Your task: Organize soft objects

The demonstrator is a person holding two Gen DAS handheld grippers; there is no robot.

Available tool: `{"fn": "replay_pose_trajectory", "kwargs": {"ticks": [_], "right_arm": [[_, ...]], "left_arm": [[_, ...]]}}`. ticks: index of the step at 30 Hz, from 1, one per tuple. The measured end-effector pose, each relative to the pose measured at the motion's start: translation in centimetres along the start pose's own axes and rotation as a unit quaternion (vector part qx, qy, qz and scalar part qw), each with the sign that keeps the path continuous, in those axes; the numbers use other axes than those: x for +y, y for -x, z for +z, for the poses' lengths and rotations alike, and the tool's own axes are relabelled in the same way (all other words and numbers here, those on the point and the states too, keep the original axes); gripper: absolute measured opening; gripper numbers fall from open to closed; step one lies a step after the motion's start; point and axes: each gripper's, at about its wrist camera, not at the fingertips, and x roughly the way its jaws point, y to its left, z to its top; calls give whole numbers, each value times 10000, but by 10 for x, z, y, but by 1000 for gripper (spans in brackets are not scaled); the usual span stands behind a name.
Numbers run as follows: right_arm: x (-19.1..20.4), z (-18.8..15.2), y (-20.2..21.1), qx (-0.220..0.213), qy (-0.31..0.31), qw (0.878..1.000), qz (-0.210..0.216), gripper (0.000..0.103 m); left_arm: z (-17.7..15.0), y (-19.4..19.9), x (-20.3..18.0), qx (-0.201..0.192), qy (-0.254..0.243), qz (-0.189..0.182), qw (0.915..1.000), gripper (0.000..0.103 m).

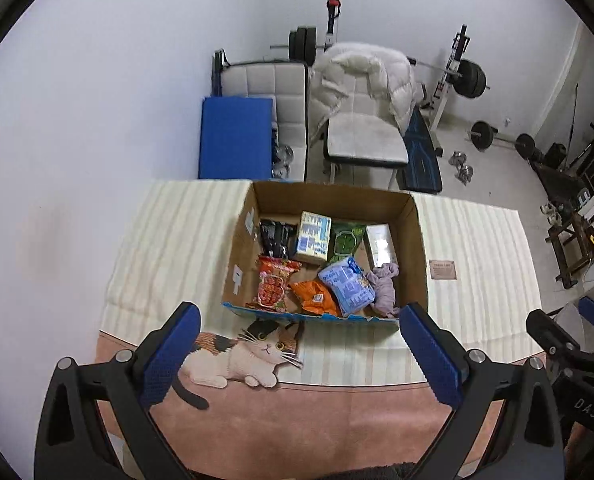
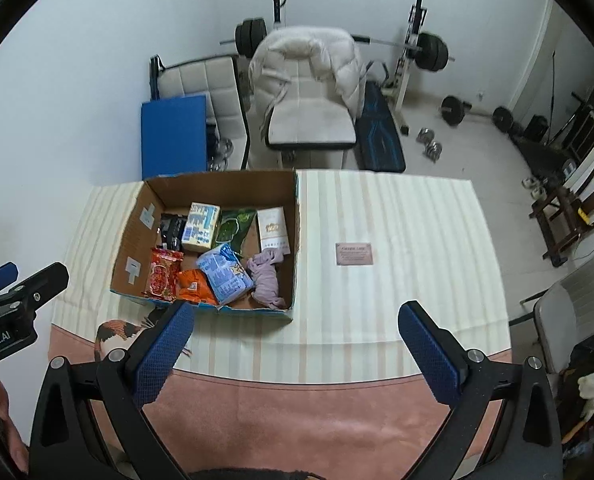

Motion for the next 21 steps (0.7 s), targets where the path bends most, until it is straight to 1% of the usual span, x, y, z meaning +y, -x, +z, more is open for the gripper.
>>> {"fn": "replay_pose_trajectory", "kwargs": {"ticks": [5, 10, 14, 21], "right_arm": [[2, -4, 46, -374, 40, 9993, -15, 103], [2, -7, 77, -623, 38, 9980, -15, 103], [0, -9, 90, -692, 20, 9976, -32, 103], [-5, -11, 96, -717, -38, 9974, -88, 103]], "left_arm": [[-5, 32, 0, -268, -13, -37, 9996, 102], [-9, 50, -3, -412, -45, -85, 9991, 102], [-12, 56, -6, -453, -50, -108, 9989, 102], [-16, 62, -11, -437, -90, -161, 9989, 102]]}}
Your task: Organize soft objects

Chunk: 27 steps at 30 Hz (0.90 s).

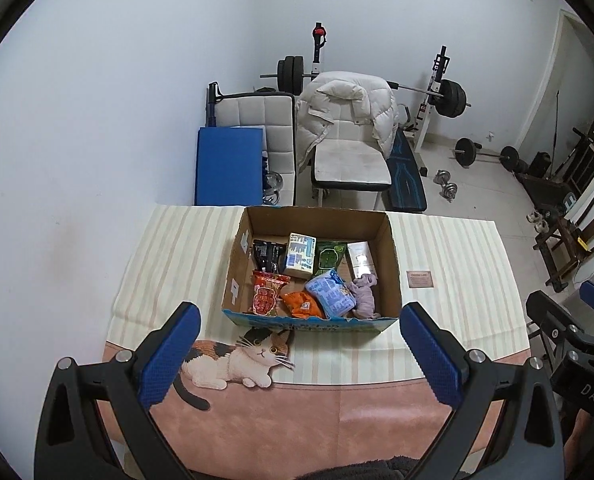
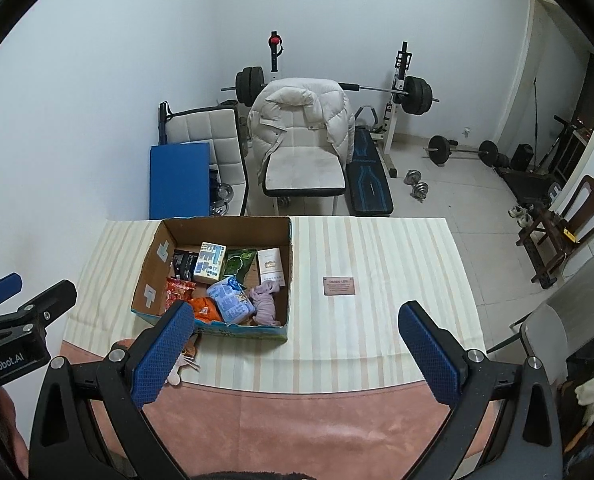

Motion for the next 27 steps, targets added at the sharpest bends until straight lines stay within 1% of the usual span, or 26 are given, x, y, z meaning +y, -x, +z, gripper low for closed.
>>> {"fn": "replay_pose_trajectory", "kwargs": {"ticks": [11, 27], "right_arm": [[-5, -6, -3, 55, -92, 9999, -95, 103], [-6, -9, 5, -49, -64, 9998, -179, 103]], "left_arm": [[0, 2, -6, -30, -47, -29, 10000, 102], [0, 3, -7, -32, -31, -44, 10000, 102]]}}
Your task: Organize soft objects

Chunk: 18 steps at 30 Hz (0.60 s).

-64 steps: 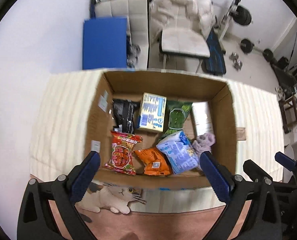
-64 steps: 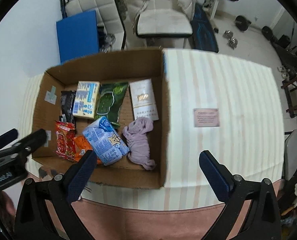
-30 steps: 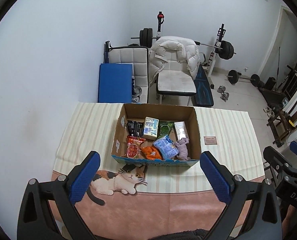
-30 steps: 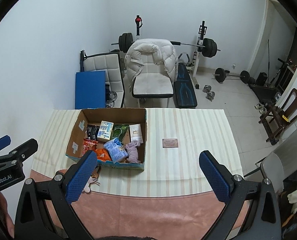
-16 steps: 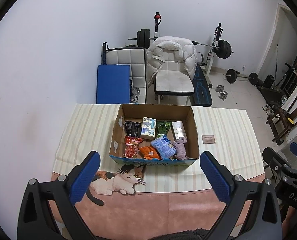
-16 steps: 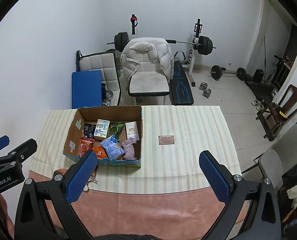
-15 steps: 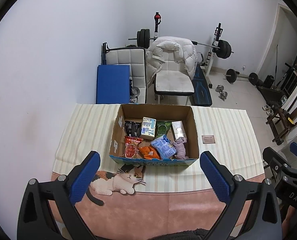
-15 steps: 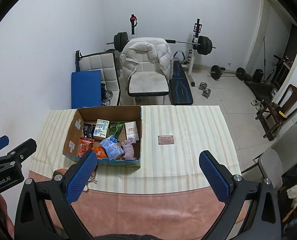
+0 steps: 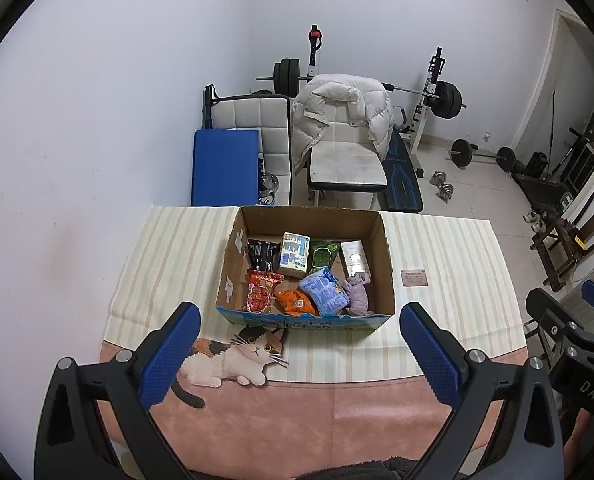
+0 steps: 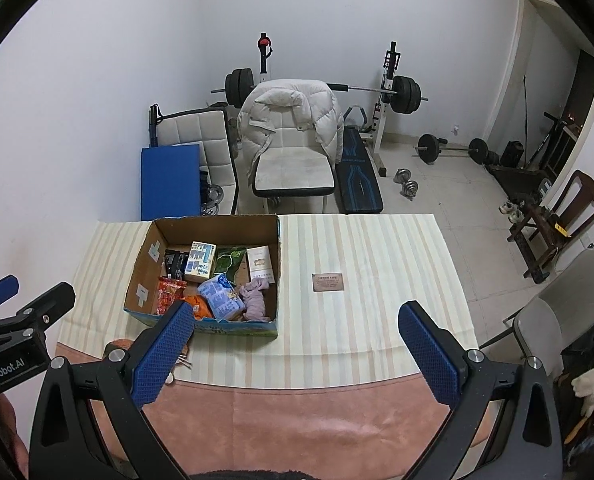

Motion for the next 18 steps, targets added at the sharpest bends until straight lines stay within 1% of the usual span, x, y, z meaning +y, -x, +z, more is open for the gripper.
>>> {"fn": "replay_pose_trajectory", "kwargs": {"ticks": [18], "right_arm": [[2, 0, 2, -9, 7, 10000, -6, 103]], "left_arm": [[-7, 8, -5, -28, 77, 6, 10000, 102]]}}
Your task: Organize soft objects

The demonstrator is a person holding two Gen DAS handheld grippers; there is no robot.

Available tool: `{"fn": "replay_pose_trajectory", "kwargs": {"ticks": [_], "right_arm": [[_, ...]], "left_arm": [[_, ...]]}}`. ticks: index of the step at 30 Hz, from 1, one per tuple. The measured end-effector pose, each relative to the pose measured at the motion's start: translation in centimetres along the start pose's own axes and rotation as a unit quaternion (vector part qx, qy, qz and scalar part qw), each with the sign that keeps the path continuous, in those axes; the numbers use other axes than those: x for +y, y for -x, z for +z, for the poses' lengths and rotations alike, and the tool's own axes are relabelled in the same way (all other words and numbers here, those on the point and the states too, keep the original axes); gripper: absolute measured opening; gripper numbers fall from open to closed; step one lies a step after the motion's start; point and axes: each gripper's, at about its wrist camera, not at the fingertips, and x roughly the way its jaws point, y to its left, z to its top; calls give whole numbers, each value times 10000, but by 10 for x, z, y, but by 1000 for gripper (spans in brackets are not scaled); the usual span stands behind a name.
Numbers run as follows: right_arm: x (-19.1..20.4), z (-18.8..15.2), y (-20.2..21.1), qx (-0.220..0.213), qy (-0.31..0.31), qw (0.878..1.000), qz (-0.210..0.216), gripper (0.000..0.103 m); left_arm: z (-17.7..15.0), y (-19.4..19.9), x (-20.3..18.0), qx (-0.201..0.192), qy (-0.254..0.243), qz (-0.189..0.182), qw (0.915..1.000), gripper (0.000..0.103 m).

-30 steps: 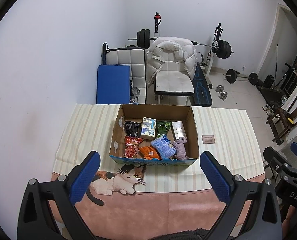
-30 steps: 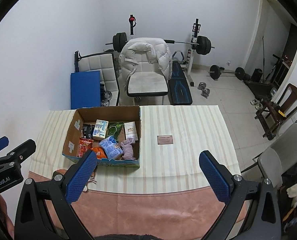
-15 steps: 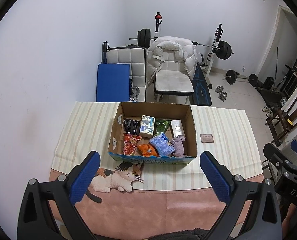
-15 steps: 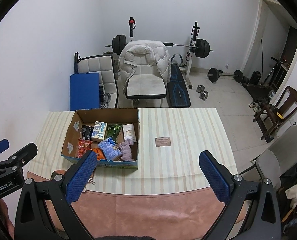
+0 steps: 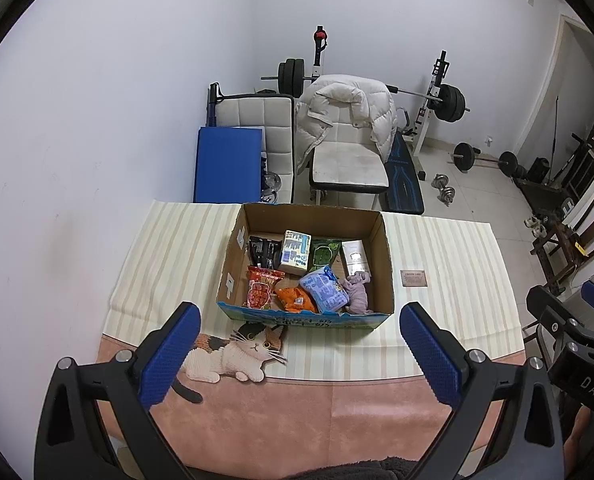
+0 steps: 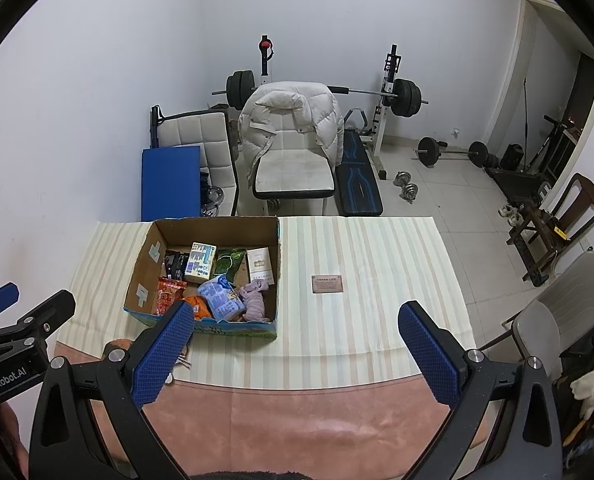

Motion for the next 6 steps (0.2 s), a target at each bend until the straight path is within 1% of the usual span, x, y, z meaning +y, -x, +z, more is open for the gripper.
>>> {"fn": "replay_pose_trajectory", "kwargs": {"ticks": [6], "right_arm": [[2, 2, 2, 32, 50, 10000, 36, 103]], "left_arm": [[-1, 2, -2, -2, 21, 39, 10000, 102]]}}
